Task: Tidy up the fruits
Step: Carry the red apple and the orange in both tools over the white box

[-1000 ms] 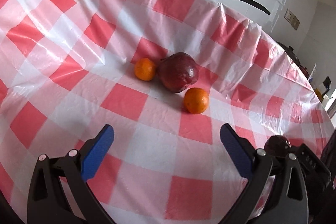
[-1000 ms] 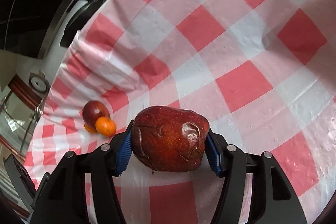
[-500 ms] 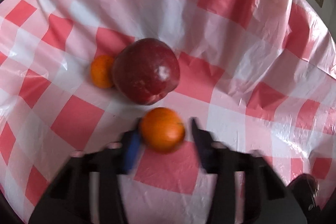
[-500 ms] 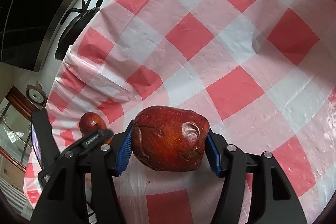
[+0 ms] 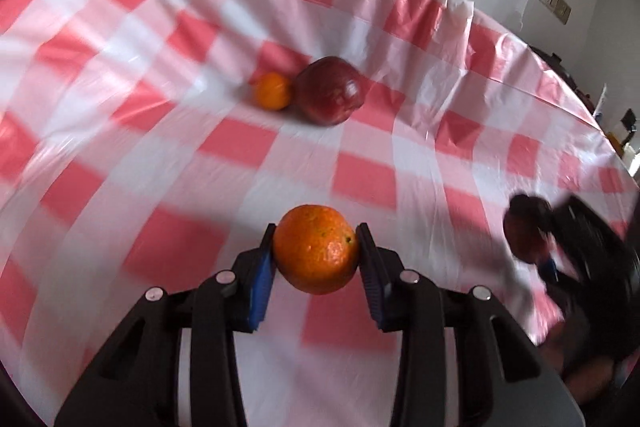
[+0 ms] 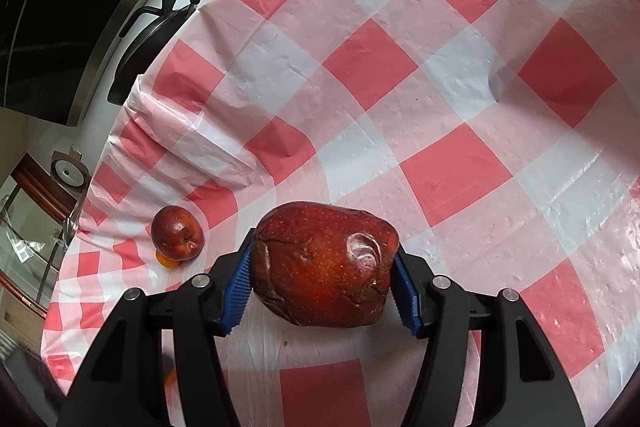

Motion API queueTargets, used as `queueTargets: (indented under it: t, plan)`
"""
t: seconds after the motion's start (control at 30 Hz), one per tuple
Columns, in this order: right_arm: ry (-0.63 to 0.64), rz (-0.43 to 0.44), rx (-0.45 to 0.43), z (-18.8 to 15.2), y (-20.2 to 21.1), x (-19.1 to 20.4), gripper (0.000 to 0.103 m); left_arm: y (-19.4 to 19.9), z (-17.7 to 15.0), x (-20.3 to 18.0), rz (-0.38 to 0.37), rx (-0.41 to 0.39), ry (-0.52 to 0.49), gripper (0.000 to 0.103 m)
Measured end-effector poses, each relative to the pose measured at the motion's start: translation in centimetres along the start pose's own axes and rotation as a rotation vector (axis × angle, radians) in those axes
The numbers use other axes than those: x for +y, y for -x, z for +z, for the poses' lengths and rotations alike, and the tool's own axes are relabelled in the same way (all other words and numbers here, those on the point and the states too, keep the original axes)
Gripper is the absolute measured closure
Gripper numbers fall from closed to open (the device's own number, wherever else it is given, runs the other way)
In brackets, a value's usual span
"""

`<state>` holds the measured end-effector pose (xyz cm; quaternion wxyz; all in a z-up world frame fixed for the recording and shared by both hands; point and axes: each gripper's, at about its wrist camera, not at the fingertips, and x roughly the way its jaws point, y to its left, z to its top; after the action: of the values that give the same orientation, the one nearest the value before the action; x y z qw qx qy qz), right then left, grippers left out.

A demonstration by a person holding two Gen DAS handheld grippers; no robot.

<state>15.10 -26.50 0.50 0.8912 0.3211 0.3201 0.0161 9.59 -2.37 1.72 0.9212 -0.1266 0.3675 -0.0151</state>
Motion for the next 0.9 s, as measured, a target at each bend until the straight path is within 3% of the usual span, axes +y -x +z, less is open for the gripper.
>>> queueTargets:
  t: [0.1,0.67,0.9]
  plan:
    - [0.015,-0.003,0.0,-0.1,-0.1,0.3,0.044,1.5,-1.2,1.2,-0.006,-0.002,0.015,0.064]
    - [0.02,0.002,-0.008,-0.5,0.8,0.5,0.044,3.2,-0.9,1.6,-0.012,-0.08,0.012,0.064]
    - [-0.006,0.056,0.09,-5.1,4.1,0.9,0.044,8.9,-4.1,4.5,0.014,-0.146,0.042,0.064]
